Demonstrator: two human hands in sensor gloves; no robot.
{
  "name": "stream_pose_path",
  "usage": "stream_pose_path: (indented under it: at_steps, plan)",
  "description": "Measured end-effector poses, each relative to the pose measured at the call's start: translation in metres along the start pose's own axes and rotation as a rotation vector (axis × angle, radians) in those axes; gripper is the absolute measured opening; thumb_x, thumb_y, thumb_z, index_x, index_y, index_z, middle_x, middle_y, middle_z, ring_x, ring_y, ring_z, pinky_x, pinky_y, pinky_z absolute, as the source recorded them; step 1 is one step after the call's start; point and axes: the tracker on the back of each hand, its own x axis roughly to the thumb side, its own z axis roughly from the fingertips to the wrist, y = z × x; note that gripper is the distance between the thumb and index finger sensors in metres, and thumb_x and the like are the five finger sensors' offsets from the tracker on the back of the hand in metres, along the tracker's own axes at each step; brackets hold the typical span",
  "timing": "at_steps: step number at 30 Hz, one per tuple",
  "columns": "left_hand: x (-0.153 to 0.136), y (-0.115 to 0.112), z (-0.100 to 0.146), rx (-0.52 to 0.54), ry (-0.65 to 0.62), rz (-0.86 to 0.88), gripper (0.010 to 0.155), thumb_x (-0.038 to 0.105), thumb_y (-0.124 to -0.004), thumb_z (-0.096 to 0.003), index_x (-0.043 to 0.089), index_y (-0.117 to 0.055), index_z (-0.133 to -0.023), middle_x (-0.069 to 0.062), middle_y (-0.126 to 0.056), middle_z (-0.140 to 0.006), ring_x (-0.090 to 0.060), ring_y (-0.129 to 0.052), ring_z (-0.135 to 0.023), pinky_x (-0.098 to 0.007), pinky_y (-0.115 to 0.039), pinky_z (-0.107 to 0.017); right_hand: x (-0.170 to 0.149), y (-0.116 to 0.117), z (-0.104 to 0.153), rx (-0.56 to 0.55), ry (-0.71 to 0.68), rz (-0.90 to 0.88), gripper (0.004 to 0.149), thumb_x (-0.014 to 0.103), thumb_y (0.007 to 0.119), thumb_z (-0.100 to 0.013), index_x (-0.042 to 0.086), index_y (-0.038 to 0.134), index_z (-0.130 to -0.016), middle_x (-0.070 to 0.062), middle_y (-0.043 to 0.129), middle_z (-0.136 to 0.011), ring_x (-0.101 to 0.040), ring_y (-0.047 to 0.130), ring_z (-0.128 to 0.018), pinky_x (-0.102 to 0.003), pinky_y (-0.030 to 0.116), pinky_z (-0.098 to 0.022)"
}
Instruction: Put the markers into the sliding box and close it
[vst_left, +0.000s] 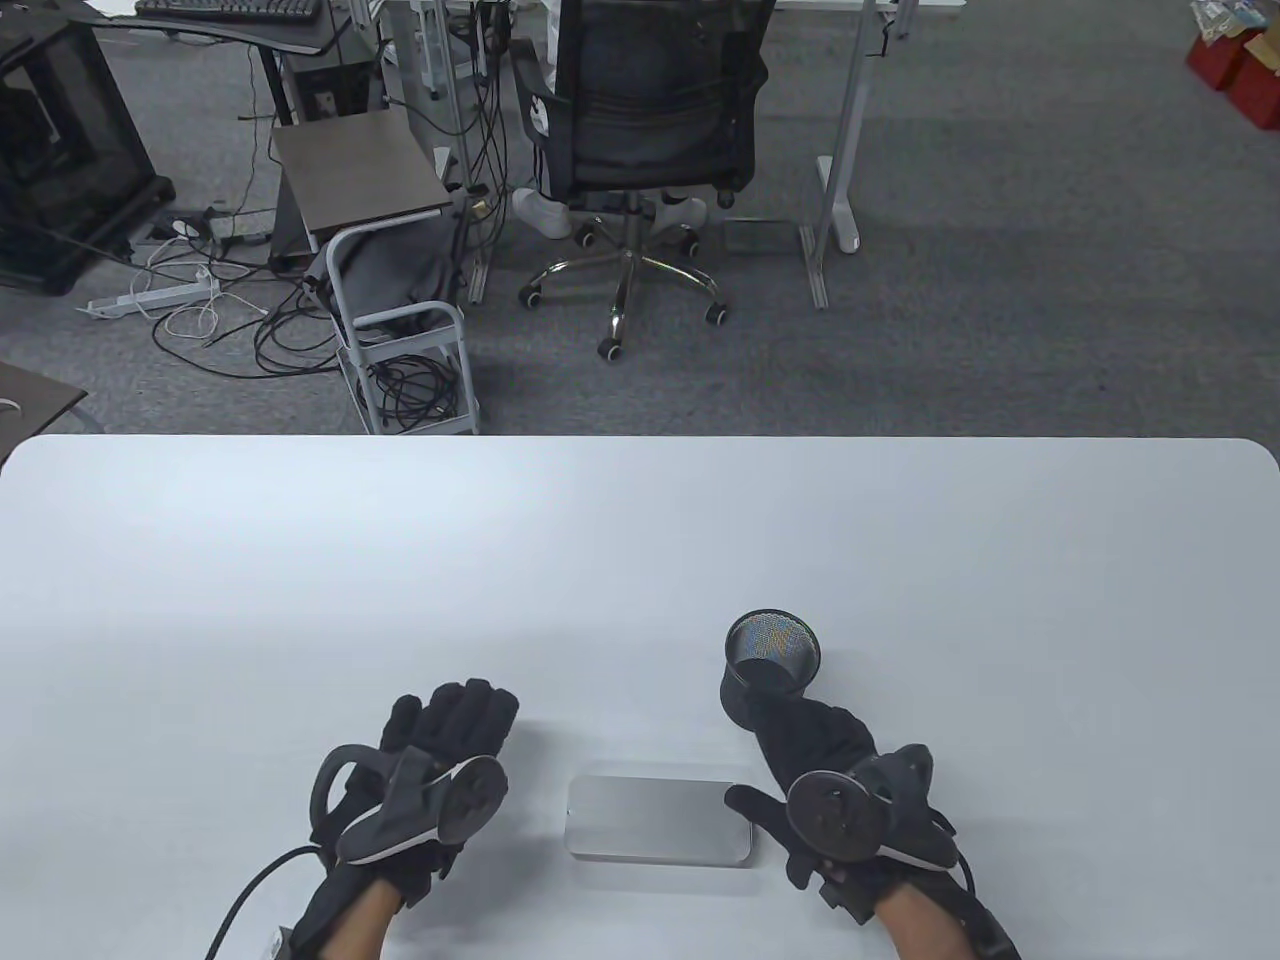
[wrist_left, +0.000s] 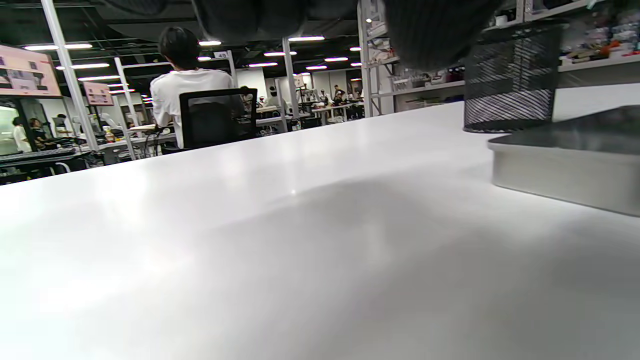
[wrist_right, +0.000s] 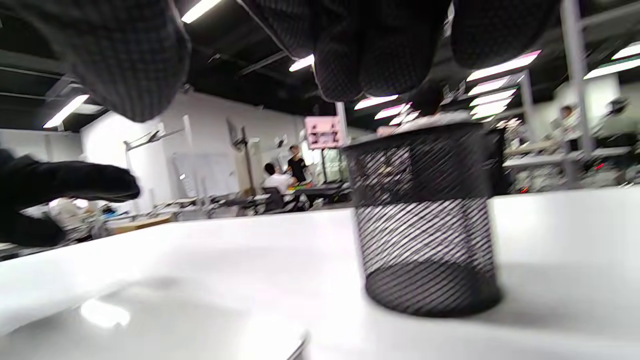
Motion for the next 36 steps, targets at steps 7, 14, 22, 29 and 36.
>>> stream_pose_path:
  at_steps: [7, 14, 22, 29, 36]
  plan:
    - [-0.020, -0.006, 0.000, -0.004, 0.061, 0.016, 0.093, 0.060, -0.067, -0.0436, 0.027, -0.009, -0.107, -0.003, -0.003, -0.116, -0.033, -0.011, -0.110, -0.062, -0.028, -0.075, -0.046, -0.006, 0.006, -0.079, 0.260, 0.037, 0.068, 0.040, 0.063, -0.049, 0.012, 0.042, -0.107, -0.023, 0.052, -0.112, -0.048, 0.055, -0.093, -0.073, 0.046, -0.063]
    - [-0.033, -0.025, -0.005, -0.088, 0.096, 0.093, 0.095, 0.064, -0.065, -0.0427, 0.027, -0.002, -0.105, -0.003, 0.000, -0.115, -0.032, -0.006, -0.108, -0.062, -0.025, -0.074, -0.075, 0.021, 0.006, 0.103, 0.389, -0.027, 0.073, 0.041, 0.058, -0.050, 0.016, 0.020, -0.107, -0.021, 0.014, -0.117, -0.053, 0.009, -0.100, -0.075, 0.018, -0.062]
    - [-0.039, -0.040, -0.010, -0.165, 0.124, 0.113, 0.097, 0.068, -0.061, -0.0421, 0.028, 0.001, -0.104, -0.002, 0.004, -0.114, -0.031, 0.001, -0.106, -0.062, -0.019, -0.074, -0.093, 0.054, 0.007, 0.307, 0.466, -0.059, 0.078, 0.045, 0.055, -0.049, 0.014, 0.008, -0.104, -0.022, -0.002, -0.111, -0.050, -0.008, -0.092, -0.069, 0.006, -0.058]
    - [-0.041, -0.045, -0.012, -0.198, 0.138, 0.118, 0.096, 0.068, -0.061, -0.0423, 0.028, 0.000, -0.104, -0.002, 0.005, -0.114, -0.030, 0.002, -0.106, -0.062, -0.019, -0.073, -0.094, 0.060, 0.005, 0.332, 0.464, -0.072, 0.077, 0.044, 0.055, -0.050, 0.014, 0.010, -0.104, -0.023, 0.000, -0.112, -0.050, -0.007, -0.092, -0.066, 0.003, -0.057]
    - [-0.035, -0.037, -0.013, -0.178, 0.124, 0.086, 0.095, 0.067, -0.062, -0.0424, 0.028, -0.003, -0.106, -0.001, 0.001, -0.115, -0.031, 0.000, -0.107, -0.062, -0.018, -0.073, -0.088, 0.055, 0.001, 0.320, 0.440, -0.054, 0.078, 0.045, 0.056, -0.050, 0.013, 0.010, -0.104, -0.024, 0.001, -0.112, -0.050, -0.007, -0.092, -0.067, 0.004, -0.057]
